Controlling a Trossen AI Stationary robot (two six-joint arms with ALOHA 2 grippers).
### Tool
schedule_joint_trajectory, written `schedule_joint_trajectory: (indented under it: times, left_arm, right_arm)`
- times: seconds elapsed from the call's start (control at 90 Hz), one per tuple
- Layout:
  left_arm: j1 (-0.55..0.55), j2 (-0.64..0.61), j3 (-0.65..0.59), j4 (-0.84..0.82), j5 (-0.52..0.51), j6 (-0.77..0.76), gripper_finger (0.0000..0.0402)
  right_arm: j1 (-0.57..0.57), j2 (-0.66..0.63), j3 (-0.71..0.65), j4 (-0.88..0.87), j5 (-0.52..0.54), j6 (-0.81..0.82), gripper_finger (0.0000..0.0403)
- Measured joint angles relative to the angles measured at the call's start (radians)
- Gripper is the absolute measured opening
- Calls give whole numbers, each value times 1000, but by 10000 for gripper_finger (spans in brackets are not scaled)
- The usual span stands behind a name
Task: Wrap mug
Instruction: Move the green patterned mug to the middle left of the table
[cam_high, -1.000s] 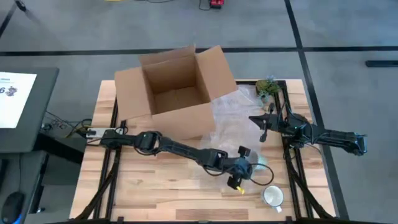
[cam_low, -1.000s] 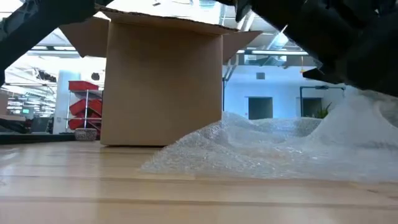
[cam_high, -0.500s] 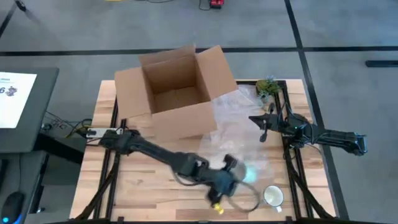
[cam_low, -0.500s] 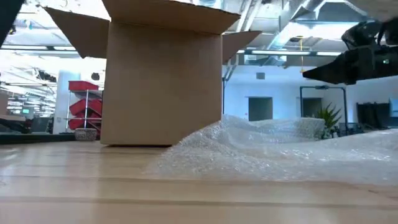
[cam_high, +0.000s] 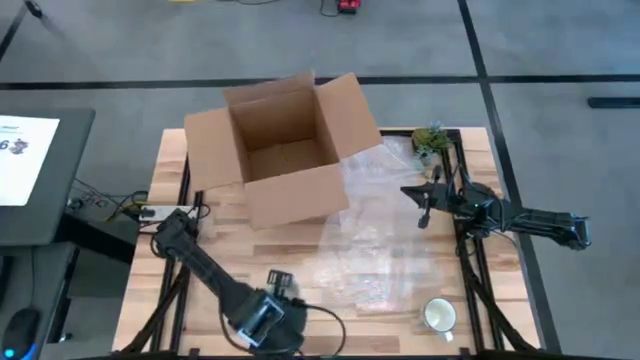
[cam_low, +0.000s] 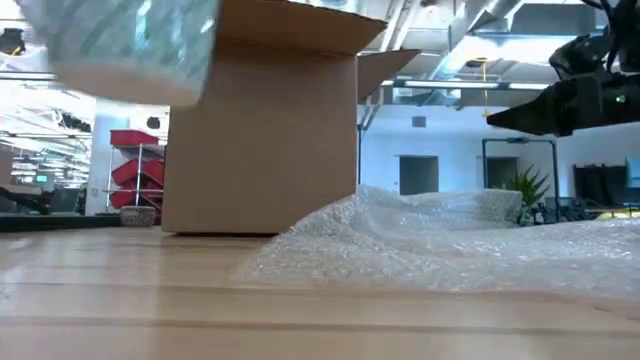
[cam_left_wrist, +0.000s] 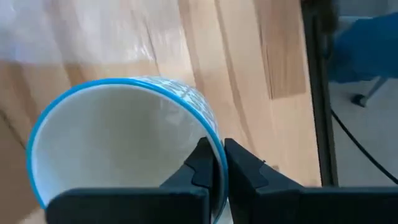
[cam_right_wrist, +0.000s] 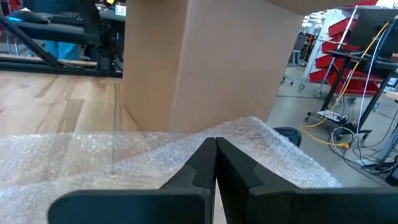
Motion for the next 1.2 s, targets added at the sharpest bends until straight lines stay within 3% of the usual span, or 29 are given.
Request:
schedule_joint_trajectory:
  times: [0.144, 0.411, 0.578, 0.8, 1.2]
  left_arm:
    - [-35, -93, -270, 25, -35, -143, 0]
    - [-67, -478, -890, 521, -24, -400, 0]
    - [-85, -661, -1134, 674, -71, -546, 0]
    - [-108, -783, -1230, 729, -120, -593, 0]
    - [-87, -802, -1237, 525, -157, -602, 5]
  right_arm:
    - [0, 0, 0, 0, 0, 0, 0]
    - [0, 0, 0, -1, 0, 0, 0]
    - [0, 0, 0, -1, 0, 0, 0]
    - [0, 0, 0, 0, 0, 0, 0]
    - [-4, 0, 0, 8, 2, 0, 0]
